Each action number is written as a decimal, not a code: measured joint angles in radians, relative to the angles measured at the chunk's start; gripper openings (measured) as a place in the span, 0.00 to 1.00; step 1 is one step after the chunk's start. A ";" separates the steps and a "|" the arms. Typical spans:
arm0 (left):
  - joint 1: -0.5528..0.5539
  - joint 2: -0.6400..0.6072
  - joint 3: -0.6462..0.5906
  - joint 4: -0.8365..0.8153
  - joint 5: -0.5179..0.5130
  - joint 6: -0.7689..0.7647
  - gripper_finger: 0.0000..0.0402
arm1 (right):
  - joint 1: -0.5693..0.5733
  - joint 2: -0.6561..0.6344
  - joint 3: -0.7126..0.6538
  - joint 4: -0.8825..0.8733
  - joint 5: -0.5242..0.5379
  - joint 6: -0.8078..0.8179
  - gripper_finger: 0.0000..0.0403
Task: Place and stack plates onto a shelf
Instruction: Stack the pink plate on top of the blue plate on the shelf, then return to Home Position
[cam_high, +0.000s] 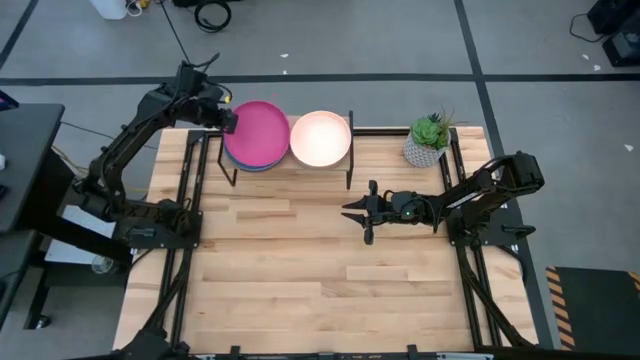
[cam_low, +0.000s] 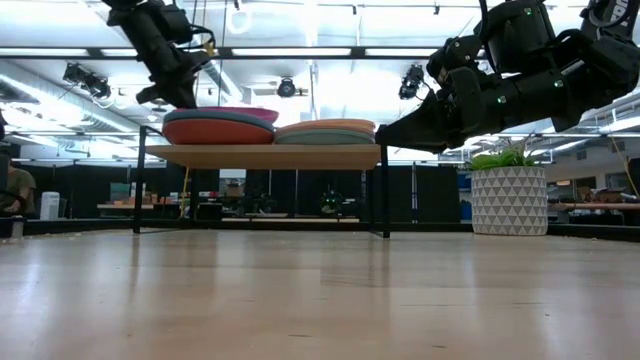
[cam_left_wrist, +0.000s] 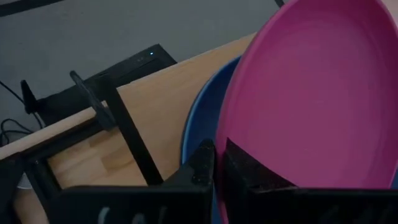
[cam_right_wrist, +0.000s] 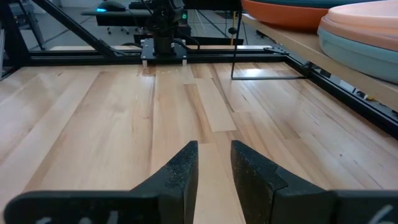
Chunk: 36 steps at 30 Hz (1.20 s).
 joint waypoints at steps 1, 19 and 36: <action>-0.003 0.001 0.000 0.001 0.000 0.000 0.05 | 0.000 0.000 0.000 0.000 0.000 0.000 0.25; -0.037 -0.004 0.140 0.034 0.219 0.183 0.47 | 0.000 0.000 0.000 -0.002 -0.001 0.000 0.25; -0.413 -0.261 -0.068 -0.053 0.389 0.466 0.43 | 0.061 -0.177 -0.227 0.178 0.077 -0.012 0.22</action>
